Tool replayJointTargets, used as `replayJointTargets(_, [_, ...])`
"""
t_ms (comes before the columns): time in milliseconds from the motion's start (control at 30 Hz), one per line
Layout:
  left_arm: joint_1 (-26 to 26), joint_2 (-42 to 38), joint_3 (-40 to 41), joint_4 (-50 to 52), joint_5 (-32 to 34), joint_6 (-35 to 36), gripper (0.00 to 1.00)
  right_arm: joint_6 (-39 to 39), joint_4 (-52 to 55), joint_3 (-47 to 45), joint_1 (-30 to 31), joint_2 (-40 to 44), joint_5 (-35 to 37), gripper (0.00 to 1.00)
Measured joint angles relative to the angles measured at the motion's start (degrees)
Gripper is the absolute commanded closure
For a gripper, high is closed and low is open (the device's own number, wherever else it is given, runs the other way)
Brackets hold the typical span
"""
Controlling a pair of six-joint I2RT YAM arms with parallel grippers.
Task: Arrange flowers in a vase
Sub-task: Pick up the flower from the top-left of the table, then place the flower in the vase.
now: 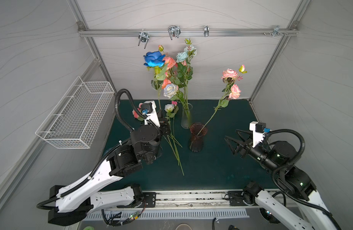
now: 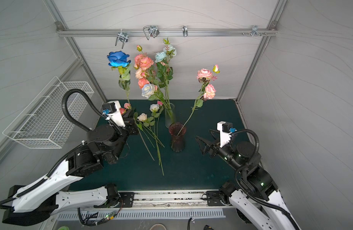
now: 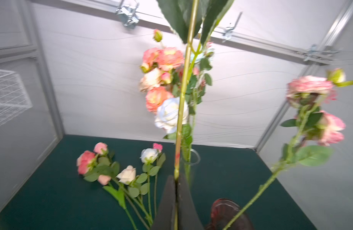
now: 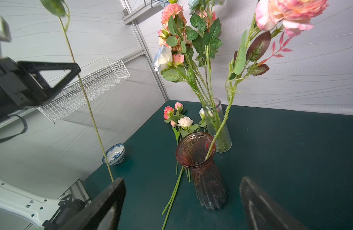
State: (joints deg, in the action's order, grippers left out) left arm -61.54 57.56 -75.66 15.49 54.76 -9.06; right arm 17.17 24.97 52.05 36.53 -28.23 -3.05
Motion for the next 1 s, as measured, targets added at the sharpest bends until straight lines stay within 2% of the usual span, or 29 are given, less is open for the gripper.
replayJointTargets(167, [0.68,10.78,-8.96,-9.75,-6.95,7.58,1.0,-0.02,0.04,0.39,0.0,-0.55,0.02,0.09])
replayJointTargets(300, [4.15,17.46,-14.47,-13.29,-14.45,8.48,1.0,-0.04,0.04,0.61,0.0,-0.55,0.07,0.09])
replayJointTargets(467, [8.85,22.38,-15.72,-17.88,-20.24,8.37,1.0,-0.15,0.52,1.03,0.0,-0.55,0.35,0.09])
replayJointTargets(633, [11.34,27.19,-15.72,-22.12,-24.96,8.04,1.0,-0.61,0.79,2.34,0.0,-0.52,0.66,0.09])
replayJointTargets(767, [11.91,29.05,-13.05,-25.57,-26.86,8.2,1.0,-0.79,0.92,2.43,0.0,-0.35,0.9,0.09])
replayJointTargets(900, [11.96,29.05,-5.84,-28.92,-27.17,7.8,1.0,-1.14,1.01,2.4,0.0,-0.04,0.98,0.08])
replayJointTargets(1000, [12.0,29.0,0.07,-29.03,-27.04,6.69,0.81,-1.16,1.03,2.27,0.0,-0.04,0.98,0.09])
